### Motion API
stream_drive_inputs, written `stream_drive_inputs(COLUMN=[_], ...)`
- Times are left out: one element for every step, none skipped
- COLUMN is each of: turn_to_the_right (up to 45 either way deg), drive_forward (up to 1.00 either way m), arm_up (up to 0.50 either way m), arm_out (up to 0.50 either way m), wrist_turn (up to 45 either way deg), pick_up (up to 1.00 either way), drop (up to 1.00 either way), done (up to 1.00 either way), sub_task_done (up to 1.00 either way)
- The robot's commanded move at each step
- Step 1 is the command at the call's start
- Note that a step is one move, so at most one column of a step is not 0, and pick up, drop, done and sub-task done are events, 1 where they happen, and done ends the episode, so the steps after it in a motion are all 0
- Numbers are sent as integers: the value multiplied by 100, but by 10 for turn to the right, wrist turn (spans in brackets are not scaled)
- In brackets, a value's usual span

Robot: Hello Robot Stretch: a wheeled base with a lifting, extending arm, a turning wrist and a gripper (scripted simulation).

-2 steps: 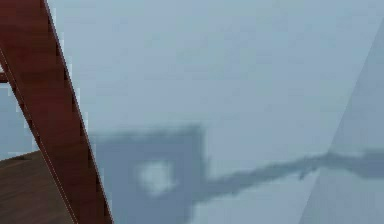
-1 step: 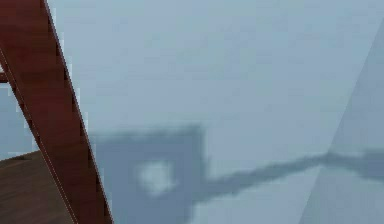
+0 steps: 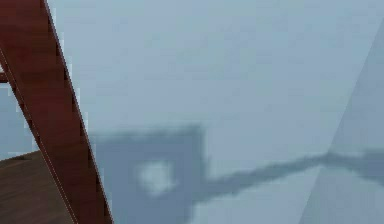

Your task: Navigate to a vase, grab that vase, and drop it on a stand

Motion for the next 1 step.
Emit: stream_drive_inputs(turn_to_the_right=[0], drive_forward=[0], arm_up=[0], arm_out=[0], wrist_turn=[300], pick_up=[0], drop=[0], done=[0], sub_task_done=[0])
